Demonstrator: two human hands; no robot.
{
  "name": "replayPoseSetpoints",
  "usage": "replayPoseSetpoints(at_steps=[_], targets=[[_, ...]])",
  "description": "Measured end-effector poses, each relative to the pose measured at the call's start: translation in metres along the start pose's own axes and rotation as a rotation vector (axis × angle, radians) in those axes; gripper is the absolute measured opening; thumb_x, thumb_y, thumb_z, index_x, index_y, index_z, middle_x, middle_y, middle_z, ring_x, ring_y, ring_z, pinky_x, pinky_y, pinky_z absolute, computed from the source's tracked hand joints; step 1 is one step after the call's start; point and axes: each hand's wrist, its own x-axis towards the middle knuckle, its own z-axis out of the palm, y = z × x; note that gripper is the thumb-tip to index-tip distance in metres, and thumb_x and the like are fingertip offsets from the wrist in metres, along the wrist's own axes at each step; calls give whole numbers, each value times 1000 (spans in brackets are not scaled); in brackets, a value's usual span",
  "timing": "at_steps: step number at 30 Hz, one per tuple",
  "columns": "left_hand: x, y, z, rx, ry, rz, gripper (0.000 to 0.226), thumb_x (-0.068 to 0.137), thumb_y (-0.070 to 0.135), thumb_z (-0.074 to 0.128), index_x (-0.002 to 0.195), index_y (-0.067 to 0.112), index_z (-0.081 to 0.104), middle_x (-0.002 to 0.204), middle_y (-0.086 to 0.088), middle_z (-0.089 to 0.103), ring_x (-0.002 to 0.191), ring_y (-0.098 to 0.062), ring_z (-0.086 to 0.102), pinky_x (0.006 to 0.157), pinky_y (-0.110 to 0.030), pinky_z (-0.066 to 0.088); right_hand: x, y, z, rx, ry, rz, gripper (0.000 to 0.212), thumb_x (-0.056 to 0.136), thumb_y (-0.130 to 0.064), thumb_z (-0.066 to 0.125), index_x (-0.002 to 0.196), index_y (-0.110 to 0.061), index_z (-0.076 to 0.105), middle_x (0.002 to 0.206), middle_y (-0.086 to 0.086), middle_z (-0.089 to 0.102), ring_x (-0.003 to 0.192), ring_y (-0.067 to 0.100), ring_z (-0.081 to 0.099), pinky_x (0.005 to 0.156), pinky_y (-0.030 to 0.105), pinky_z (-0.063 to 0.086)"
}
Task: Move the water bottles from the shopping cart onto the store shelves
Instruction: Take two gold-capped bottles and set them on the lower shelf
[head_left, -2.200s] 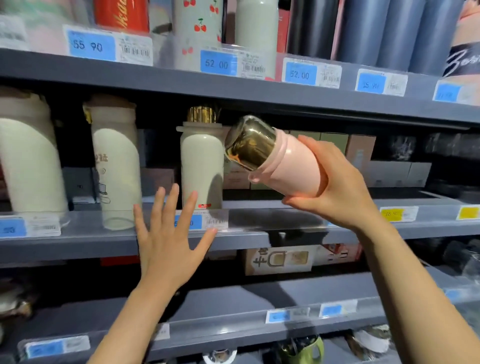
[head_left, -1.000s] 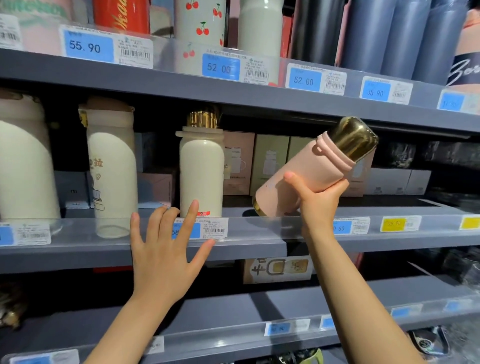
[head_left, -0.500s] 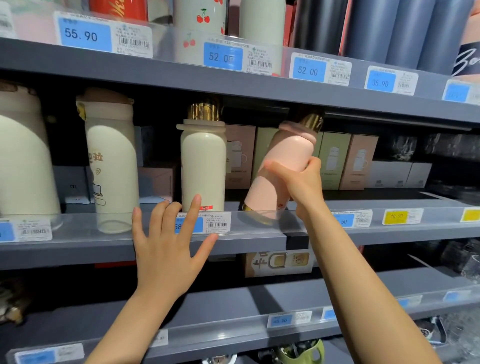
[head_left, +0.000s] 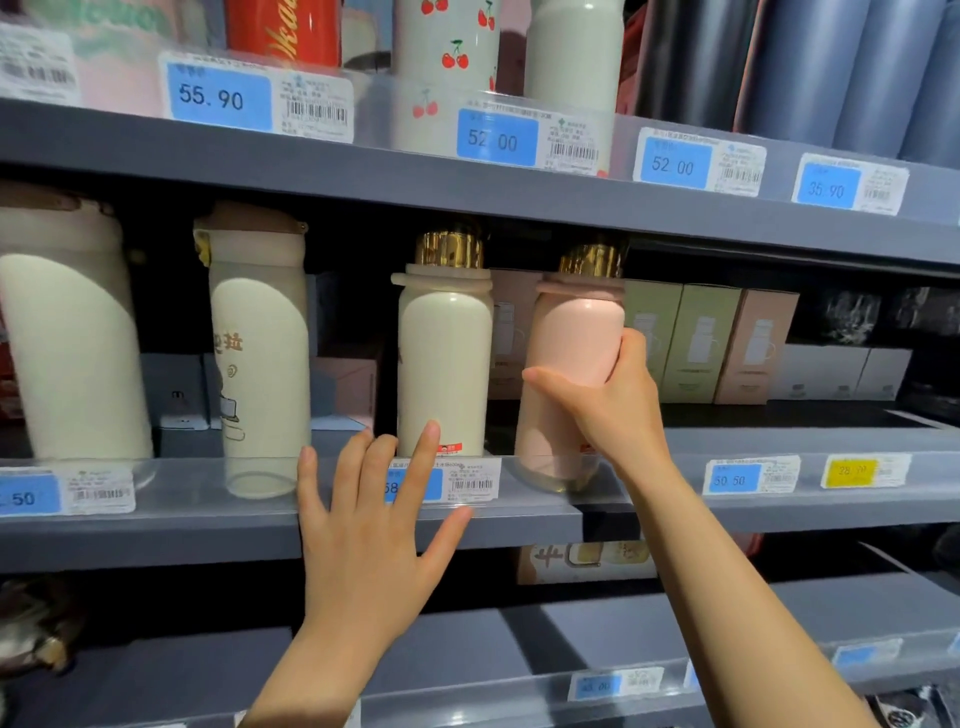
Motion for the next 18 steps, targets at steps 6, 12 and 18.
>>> replayPoseSetpoints(at_steps=[6,12,18], targets=[[1,0,2,6,0,-4,70,89,62,29,148,25,33,137,-15,48,133,-34,36,113,-59,7,-9,3,1,-116,6,-67,86,68,-62,72,133,-25,30,115,-5,48,101,18,54,82,41,52],[-1,-2,2,-41,14,24,69,91,60,30,150,24,27,153,-12,33,143,-30,25,116,-52,-2,-35,16,-8,-317,89,-127,103,73,-65,66,151,-21,16,145,4,39,128,22,44,95,43,45],[-61,-9,-19,-218,-131,-9,72,91,54,36,153,29,11,161,-5,7,148,-24,5,119,-43,3,-123,37,-22,-395,138,-439,58,88,-30,65,137,-7,43,137,13,46,127,26,42,102,45,43]])
